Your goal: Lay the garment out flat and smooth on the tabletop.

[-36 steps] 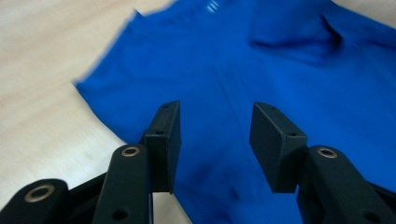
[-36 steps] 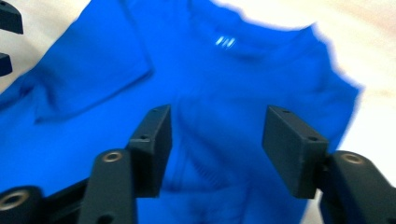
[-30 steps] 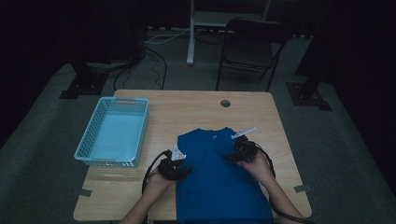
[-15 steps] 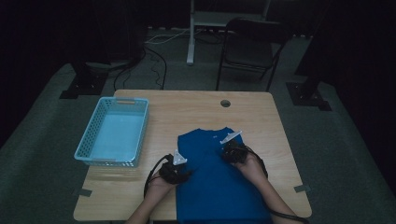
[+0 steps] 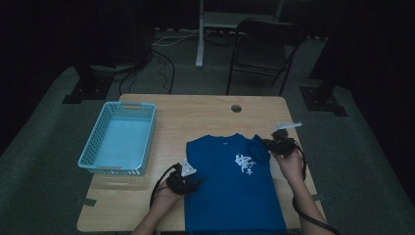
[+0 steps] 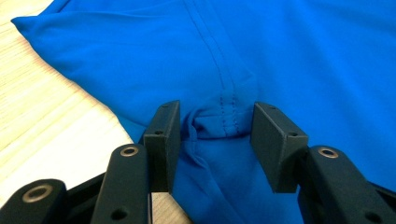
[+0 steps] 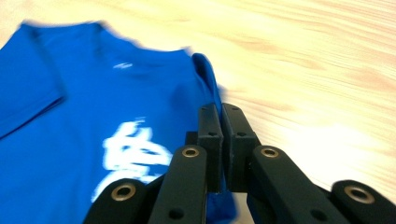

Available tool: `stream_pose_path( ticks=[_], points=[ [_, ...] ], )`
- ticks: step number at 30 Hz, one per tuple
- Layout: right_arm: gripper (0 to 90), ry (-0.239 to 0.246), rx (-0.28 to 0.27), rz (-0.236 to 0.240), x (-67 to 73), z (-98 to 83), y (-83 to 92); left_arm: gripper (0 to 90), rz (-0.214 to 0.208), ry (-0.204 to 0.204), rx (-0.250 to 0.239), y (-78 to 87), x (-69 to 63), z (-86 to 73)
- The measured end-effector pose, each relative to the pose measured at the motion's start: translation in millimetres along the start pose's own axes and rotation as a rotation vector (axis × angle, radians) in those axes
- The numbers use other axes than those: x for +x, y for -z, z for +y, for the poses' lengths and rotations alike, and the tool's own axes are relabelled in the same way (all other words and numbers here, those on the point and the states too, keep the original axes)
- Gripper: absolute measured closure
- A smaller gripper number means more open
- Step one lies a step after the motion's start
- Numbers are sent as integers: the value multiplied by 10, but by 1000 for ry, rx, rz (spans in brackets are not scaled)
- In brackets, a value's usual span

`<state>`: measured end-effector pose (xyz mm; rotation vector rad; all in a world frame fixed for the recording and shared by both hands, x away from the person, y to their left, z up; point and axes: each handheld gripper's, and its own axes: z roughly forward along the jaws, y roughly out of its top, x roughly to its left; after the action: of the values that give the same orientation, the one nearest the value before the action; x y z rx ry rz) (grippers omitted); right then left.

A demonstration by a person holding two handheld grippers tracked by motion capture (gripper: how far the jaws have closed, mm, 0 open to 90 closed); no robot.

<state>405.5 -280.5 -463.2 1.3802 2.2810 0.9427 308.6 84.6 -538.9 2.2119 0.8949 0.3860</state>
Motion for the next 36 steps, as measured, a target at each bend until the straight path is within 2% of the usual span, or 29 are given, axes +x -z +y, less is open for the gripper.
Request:
stream_pose_path(
  ticks=[3,5,6,7,8,10,12,16,21,23,25,27,28,30,34,36],
  points=[
    [871,-106,-9,-30,-310,-65,124,531,0,-1,-1,-1,0,-1],
    [866,-188,11,-58,-525,-145,158,526,-4,0,-2,-3,5,1],
    [817,-230,35,-62,-602,-189,146,526,-6,2,1,-2,10,6],
    [729,-256,74,-91,-660,-232,120,525,-8,7,3,-2,13,12],
    [692,-268,100,-118,-703,-278,95,524,-11,12,5,-2,16,17],
    [612,-310,120,-119,-761,-381,74,510,-9,18,8,2,12,29],
    [573,-327,117,-122,-761,-463,88,501,-4,25,9,10,10,49],
    [523,-320,78,-112,-653,-635,178,498,10,41,3,14,4,152],
    [473,-302,19,-61,-434,-797,290,498,16,55,-20,-6,-25,365],
    [418,-303,13,-32,-356,-842,297,494,25,63,-26,-40,-45,468],
    [399,-283,9,-14,-283,-875,287,486,35,70,-22,-96,-57,570],
    [392,-266,15,4,-214,-884,273,484,48,73,-12,-188,-72,664],
    [390,-245,22,6,-176,-879,269,483,60,67,4,-235,-75,696],
    [391,-232,17,12,-129,-870,277,480,73,67,34,-360,-87,745],
    [391,-216,13,16,-80,-849,281,479,100,46,102,-565,-93,764],
    [391,-205,14,16,-63,-847,280,499,105,49,111,-621,-71,744]
  ],
)
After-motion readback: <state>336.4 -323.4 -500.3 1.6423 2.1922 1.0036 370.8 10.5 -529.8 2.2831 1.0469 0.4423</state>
